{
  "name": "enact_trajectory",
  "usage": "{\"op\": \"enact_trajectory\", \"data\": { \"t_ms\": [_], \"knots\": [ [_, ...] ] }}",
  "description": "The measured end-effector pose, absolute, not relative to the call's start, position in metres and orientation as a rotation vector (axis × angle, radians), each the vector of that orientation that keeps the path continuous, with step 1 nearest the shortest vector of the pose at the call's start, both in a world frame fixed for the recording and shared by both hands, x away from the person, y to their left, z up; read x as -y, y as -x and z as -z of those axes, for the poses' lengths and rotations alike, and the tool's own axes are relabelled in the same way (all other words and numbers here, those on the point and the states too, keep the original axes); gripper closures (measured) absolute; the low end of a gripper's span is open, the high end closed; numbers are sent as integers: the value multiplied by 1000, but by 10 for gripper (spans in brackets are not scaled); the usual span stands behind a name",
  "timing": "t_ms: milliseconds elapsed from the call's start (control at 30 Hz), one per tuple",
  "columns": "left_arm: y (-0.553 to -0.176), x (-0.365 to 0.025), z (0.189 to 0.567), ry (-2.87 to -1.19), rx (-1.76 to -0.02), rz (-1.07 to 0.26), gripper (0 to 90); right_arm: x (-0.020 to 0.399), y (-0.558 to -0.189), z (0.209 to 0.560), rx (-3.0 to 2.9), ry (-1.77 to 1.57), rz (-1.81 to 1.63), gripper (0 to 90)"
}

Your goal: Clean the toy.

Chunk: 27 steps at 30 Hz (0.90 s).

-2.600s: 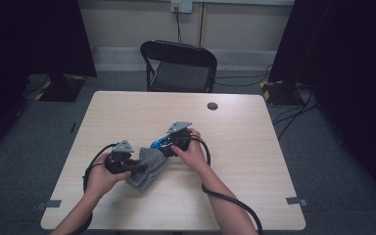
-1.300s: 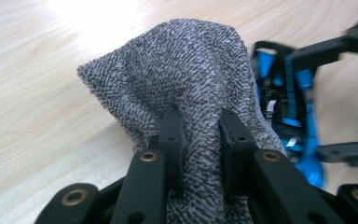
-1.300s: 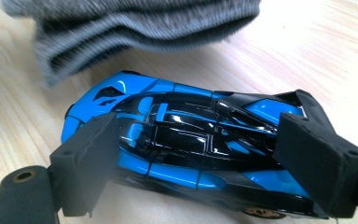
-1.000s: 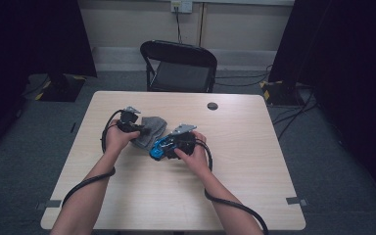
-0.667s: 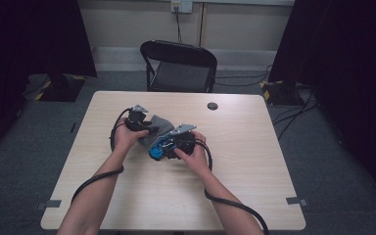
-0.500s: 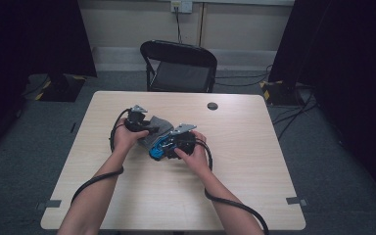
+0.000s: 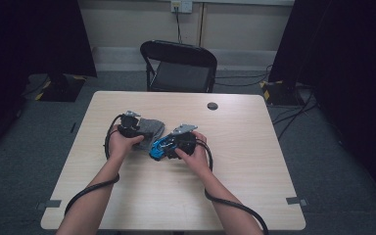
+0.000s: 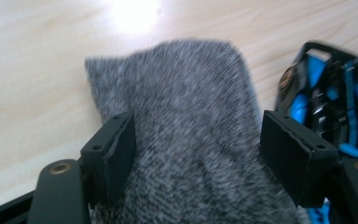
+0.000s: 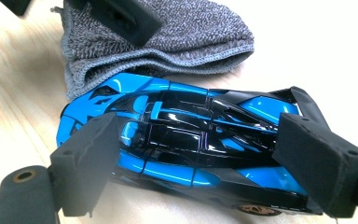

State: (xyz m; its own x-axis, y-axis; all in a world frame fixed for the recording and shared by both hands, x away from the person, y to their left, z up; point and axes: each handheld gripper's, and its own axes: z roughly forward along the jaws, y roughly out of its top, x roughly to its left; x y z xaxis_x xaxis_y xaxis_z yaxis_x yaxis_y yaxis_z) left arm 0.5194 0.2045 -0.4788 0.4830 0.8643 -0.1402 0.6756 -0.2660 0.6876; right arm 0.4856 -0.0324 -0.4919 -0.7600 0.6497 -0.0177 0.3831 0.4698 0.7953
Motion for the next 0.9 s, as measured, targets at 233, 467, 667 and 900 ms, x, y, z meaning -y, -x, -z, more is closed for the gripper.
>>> {"op": "enact_trajectory", "data": {
  "t_ms": [233,467,667,900],
  "knots": [
    [-526,-199,492,-2041,-1235,-338,365,33,-485,493,-2396,-874,-1190,137],
    [-536,-193,490,-2083,-1136,-298,618,33,-485,493,-2392,-877,-1189,137],
    [-544,-177,486,-2149,-1011,-308,658,33,-485,493,-2389,-873,-1192,139],
    [-554,-157,495,-2139,-912,-319,635,34,-485,494,-2391,-863,-1196,141]
  ]
}}
